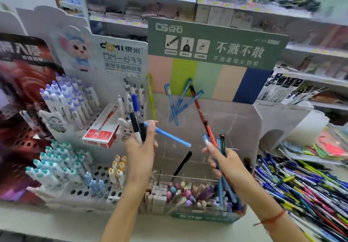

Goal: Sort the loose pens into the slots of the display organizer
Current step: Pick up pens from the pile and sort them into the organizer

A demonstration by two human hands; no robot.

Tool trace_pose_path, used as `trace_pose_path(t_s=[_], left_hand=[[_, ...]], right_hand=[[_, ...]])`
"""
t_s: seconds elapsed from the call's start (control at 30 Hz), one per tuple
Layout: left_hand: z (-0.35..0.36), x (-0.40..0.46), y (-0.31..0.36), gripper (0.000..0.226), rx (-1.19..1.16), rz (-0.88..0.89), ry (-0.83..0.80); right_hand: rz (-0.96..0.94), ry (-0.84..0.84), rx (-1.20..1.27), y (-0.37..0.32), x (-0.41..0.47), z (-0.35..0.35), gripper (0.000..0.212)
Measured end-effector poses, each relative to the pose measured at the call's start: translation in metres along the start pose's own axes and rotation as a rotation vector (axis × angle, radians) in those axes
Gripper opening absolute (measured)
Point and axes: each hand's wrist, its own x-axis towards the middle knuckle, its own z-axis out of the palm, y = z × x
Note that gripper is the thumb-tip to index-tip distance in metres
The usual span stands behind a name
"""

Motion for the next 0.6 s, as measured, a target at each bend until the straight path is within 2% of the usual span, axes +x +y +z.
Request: trace_pose_path(t_s=[0.07,0.17,0.27,0.37,0.47,0.53,0.6], left_hand=[[0.007,0.009,0.015,0.023,0.048,0.239,0.036],[0.022,0.022,0.040,0.014,0.122,0.577,0.046],[0.040,0.044,0.044,0.021,0.292,0.739,0.044],[0.056,0.060,0.034,0.024,0.578,0.740,0.006],[0.067,0.063,0.024,0.023,0.927,0.597,-0.074],[0.072,0.064,0.023,0.025,1.077,0.476,-0.103],[0.073,0.064,0.025,0.029,1.124,0.420,-0.110]], right_hand=[[-0.018,0.072,0.022,-0.004,0.006,-0.010,0.032],[-0.061,0.063,0.033,-0.007,0.007,-0.017,0.031],[-0.078,0.017,0.029,-0.007,0.006,-0.020,0.029],[-0.065,-0.002,0.022,-0.008,0.006,-0.025,0.029],[-0.024,-0.004,0.053,-0.007,0.008,-0.031,0.031],[-0.014,-0.021,0.063,-0.006,0.009,-0.034,0.031],[0.004,-0.052,0.079,-0.005,0.009,-0.037,0.031]])
